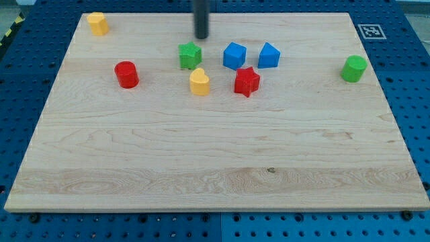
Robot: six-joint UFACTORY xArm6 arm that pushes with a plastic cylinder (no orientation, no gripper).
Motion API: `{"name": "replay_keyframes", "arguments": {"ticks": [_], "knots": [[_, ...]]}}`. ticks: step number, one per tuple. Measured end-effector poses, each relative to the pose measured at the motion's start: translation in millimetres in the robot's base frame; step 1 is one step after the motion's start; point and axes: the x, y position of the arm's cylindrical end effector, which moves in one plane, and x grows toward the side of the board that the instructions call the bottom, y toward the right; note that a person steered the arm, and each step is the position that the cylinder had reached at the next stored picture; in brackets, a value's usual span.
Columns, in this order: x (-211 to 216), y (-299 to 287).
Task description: Push the green star towards bottom center
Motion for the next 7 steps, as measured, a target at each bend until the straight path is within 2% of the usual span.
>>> {"name": "replay_keyframes", "arguments": {"ticks": [1, 2, 3, 4, 5, 7], "knots": [[37.6, -35.7], [52.2, -39.9], [47.3, -75.1], [16.8, -94.3], [10.0, -85.8], [35.7, -40.8]]}}
